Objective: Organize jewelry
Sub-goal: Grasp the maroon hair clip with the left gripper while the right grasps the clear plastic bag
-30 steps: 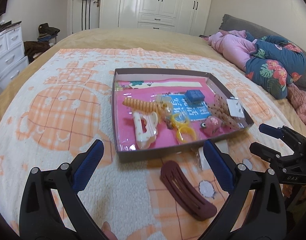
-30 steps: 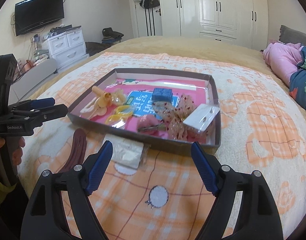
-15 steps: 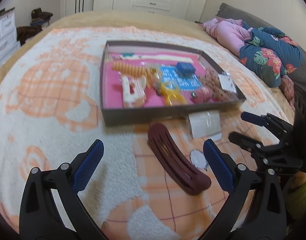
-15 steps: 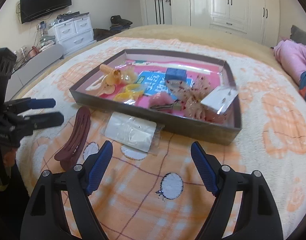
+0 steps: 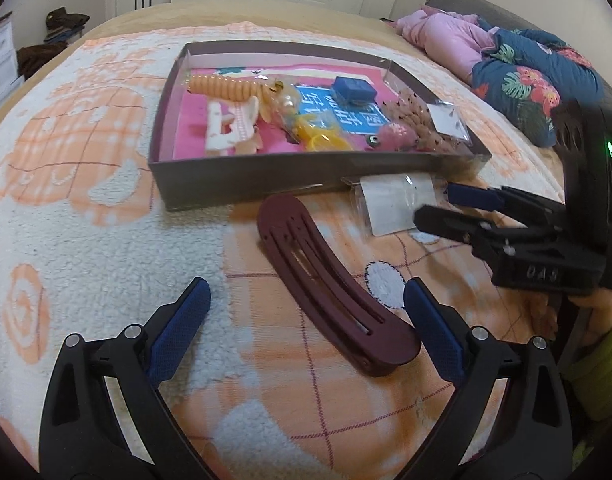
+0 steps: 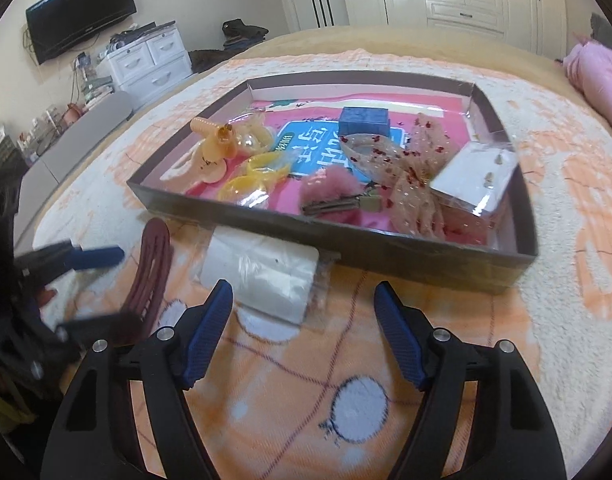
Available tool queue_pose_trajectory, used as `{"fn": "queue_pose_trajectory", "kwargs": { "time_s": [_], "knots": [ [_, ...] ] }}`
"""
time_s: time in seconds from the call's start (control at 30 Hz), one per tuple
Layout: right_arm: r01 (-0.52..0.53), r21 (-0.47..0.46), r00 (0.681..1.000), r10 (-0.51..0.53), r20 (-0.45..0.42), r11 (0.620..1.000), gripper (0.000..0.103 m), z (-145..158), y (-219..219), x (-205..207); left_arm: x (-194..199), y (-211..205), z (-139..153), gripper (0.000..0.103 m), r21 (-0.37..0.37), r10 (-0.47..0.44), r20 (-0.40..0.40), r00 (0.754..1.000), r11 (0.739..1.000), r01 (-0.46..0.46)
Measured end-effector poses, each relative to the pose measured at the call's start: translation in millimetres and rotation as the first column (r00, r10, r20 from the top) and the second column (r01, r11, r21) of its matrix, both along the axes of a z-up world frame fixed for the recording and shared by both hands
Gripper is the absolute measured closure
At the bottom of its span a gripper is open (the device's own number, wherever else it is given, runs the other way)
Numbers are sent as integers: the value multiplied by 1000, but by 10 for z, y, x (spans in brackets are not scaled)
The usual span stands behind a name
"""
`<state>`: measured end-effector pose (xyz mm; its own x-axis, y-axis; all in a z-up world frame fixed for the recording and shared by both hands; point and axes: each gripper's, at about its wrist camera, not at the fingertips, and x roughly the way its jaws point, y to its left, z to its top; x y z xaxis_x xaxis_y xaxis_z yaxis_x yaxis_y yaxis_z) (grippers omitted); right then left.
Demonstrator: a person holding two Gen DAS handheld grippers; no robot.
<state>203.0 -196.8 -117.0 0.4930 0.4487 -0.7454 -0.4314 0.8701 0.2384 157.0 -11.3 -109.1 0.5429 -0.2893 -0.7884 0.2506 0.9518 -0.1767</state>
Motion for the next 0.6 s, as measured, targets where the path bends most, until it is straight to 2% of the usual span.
{"fn": "queue_pose_trajectory", "kwargs": {
  "time_s": [0.17,0.23,0.27,0.3,0.4,0.5,0.57,0.6],
  "knots": [
    [0,46,1000,1,-31,999,34,-18,-5,82,-19,-97,-23,15,20,-14,13,1000,1000,14],
    [-6,62,999,9,-35,998,40,-22,-19,85,-25,-140,-34,17,23,-19,18,1000,1000,18],
    [-5,78,999,8,-37,997,45,-19,-40,86,-30,-167,-37,21,23,-25,21,999,999,25],
    [-8,103,999,13,-43,995,54,-17,-65,93,-40,-198,-42,22,26,-32,23,999,999,32],
    [-8,149,998,17,-54,989,67,-1,-129,93,-70,-299,-59,23,63,-56,34,998,997,53],
    [-13,173,998,22,-52,985,70,25,-167,42,-76,-311,-55,33,72,-49,41,998,996,46],
    [-15,174,999,23,-41,985,71,43,-194,-1,-71,-265,-47,47,67,-28,45,999,997,25],
    [-14,177,999,20,-34,984,72,54,-214,-24,-74,-242,-45,50,62,-21,46,999,998,18]
  ]
}}
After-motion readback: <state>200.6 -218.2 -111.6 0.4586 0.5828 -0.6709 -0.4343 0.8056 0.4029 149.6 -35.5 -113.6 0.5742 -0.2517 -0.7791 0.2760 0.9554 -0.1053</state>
